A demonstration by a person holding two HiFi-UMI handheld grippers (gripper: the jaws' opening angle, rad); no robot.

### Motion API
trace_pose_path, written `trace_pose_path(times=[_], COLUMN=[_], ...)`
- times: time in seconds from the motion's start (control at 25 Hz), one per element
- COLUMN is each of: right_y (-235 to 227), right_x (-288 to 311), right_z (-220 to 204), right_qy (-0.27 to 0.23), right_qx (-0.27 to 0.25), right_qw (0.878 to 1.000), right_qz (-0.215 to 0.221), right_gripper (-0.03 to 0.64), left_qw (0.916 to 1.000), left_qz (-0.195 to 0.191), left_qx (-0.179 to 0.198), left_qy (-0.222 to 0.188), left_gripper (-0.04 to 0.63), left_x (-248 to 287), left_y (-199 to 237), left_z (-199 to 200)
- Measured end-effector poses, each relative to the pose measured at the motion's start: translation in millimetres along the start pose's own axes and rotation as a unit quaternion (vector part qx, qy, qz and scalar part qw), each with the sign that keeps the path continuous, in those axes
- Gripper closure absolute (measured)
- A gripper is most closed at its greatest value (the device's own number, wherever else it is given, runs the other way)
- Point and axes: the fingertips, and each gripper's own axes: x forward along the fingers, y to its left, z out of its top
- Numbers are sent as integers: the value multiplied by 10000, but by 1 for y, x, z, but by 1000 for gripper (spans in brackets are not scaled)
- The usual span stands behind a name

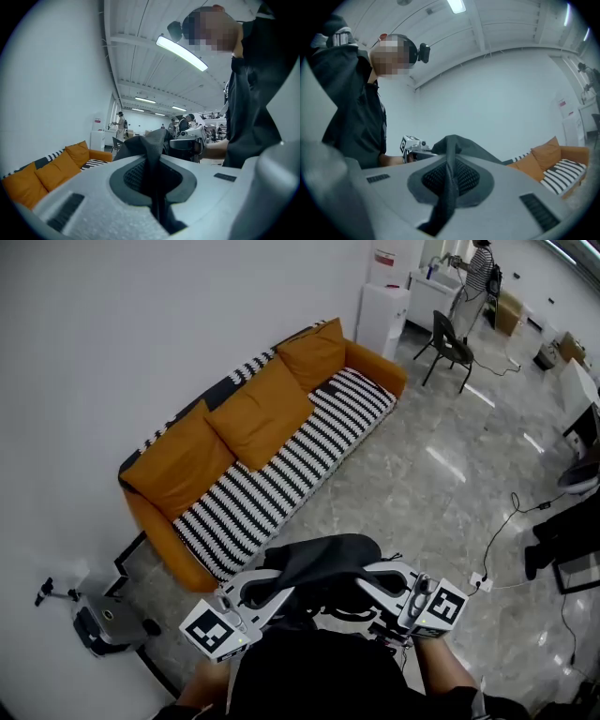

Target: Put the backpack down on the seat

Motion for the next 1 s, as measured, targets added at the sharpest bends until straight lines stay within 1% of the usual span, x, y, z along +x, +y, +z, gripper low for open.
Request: trace_pose_path(times=[0.08, 0.16, 0.32, 0.52, 0.68, 0.84, 1.0], right_y=[-16, -30, -57, -89, -121, -160, -199], right_x=[7, 12, 27, 33, 37, 34, 29], right_z=[5, 9, 13, 18, 19, 23, 34], right_qy=[-19, -37, -18, -40, -26, -82, -121], right_qx=[-35, -77, -160, -76, 10, 6, 3], right_qw=[10000, 9999, 9996, 9997, 9999, 10000, 9996], right_qz=[-72, -135, -223, -209, -122, 14, 247], right_gripper=[589, 589, 589, 589, 589, 589, 589], left_qw=[10000, 9997, 9996, 9997, 9998, 9998, 9995], left_qz=[-66, -139, -215, -191, -99, 80, 260], left_qx=[46, 181, 172, 167, 162, 67, 82], left_qy=[-21, -33, -7, 10, 88, 141, 156], left_gripper=[566, 566, 566, 566, 566, 566, 566], left_x=[9, 16, 28, 49, 69, 96, 128], left_y=[15, 29, 55, 78, 99, 118, 134], left_z=[6, 10, 15, 21, 25, 29, 39])
